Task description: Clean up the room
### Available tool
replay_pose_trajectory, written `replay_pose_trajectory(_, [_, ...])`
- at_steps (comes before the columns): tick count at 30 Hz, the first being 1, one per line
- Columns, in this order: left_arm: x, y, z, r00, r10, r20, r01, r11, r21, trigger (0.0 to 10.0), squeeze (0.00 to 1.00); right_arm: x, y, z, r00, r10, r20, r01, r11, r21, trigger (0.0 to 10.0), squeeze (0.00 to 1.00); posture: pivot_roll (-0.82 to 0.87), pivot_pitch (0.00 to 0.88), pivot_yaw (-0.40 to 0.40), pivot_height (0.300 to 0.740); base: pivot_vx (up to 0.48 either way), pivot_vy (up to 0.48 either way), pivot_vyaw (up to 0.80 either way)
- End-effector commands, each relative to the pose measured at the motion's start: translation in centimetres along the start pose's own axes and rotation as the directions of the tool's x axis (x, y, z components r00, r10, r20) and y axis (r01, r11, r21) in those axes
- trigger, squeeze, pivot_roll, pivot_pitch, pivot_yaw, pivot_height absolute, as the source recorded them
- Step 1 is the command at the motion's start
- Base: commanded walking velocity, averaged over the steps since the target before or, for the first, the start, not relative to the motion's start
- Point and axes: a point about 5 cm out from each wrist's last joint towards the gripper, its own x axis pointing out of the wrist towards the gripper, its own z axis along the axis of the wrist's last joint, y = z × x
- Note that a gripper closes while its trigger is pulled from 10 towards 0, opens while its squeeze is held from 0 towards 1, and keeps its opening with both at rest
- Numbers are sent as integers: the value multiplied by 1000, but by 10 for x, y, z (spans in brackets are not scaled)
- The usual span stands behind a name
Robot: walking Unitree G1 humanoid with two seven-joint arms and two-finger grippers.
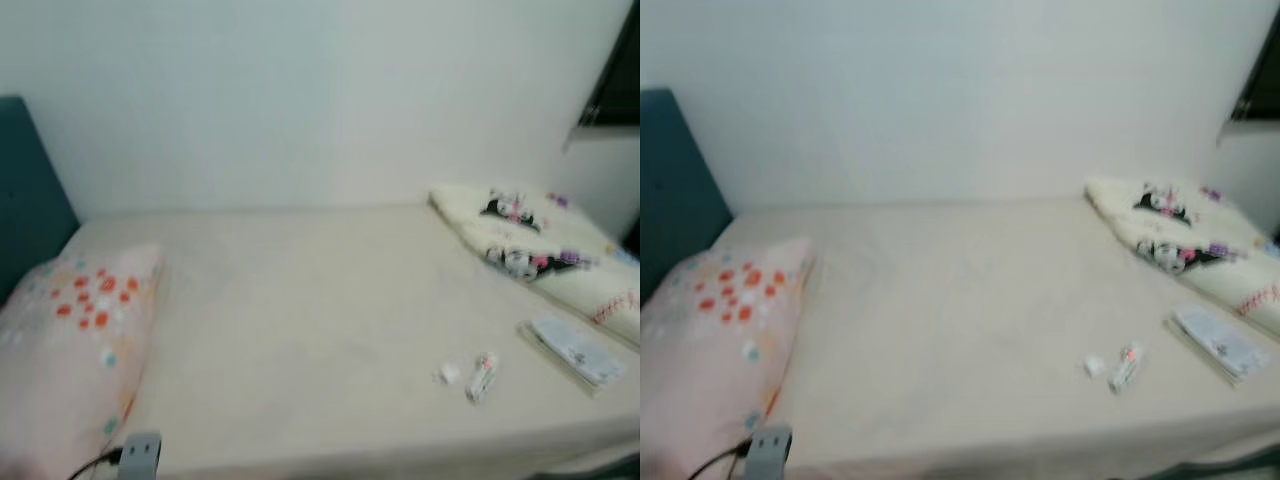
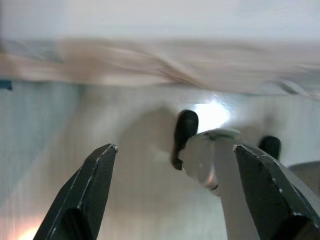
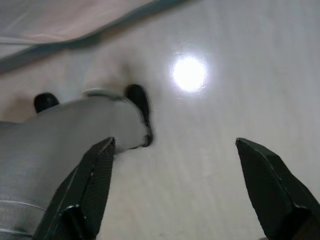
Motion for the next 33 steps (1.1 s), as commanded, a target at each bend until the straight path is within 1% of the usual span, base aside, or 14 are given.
replay_pose_trajectory(1, [1, -1, 3, 1000, -1, 1, 1, 1000, 14, 10000, 0, 0, 2, 3, 1000, 1, 12, -1, 1000, 1, 10000, 0, 37, 0, -18, 740, 0, -480, 0])
replay_pose_trajectory(6, [1, -3, 4, 1000, -5, 4, 5, 1000, 20, 10000, 0, 0, 4, 6, 999, 17, 34, -17, 1000, -10, 10000, 0, 37, 0, -18, 740, 0, -480, 0])
replay_pose_trajectory(10, [1, -5, 5, 1000, -9, 4, 9, 1000, 25, 10000, 0, 1, 5, 6, 999, 23, 33, -22, 999, -35, 10000, 0, 33, 0, -15, 740, 0, -480, 745])
replay_pose_trajectory(13, [1, -5, 5, 1000, -12, 3, 12, 1000, 26, 10000, 0, 1, 5, 6, 999, 16, 35, -15, 1000, -22, 10000, 0, 33, 0, -15, 740, 0, -480, 748])
replay_pose_trajectory(16, [1, -6, 4, 1000, -13, 1, 13, 1000, 28, 10000, 0, 1, 5, 6, 999, -5, 32, 5, 1000, -10, 10000, 0, 33, 0, -15, 740, 0, -480, 0])
replay_pose_trajectory(18, [1, -6, 3, 1000, -15, -2, 15, 999, 29, 10000, 0, 1, 3, 3, 1000, -23, 9, 24, 1000, -14, 10000, 0, 33, 0, -15, 740, 0, -480, 0])
replay_pose_trajectory(20, [1, -6, 2, 1000, -15, -5, 15, 999, 28, 10000, 0, 0, 2, 2, 1000, -20, 3, 20, 1000, -8, 10000, 0, 26, 0, -12, 740, 0, -480, 0])
replay_pose_trajectory(22, [1, -6, 0, 1000, -14, -8, 14, 1000, 27, 10000, 0, 0, 2, 1, 1000, -17, 3, 17, 1000, 4, 10000, 0, 26, 0, -12, 740, 0, -480, 0])
replay_pose_trajectory(27, [1, -6, -1, 1000, -15, -10, 15, 1000, 27, 10000, 0, 0, 1, 1, 1000, -26, 1, 26, 1000, 2, 10000, 0, 25, 0, -12, 740, 0, -480, 0])
replay_pose_trajectory(33, [1, -5, -1, 1000, -6, -8, 6, 1000, 26, 10000, 0, 0, -2, 3, 999, -44, 20, 43, 998, 35, 10000, 0, 24, 0, -11, 740, 0, -412, 0])
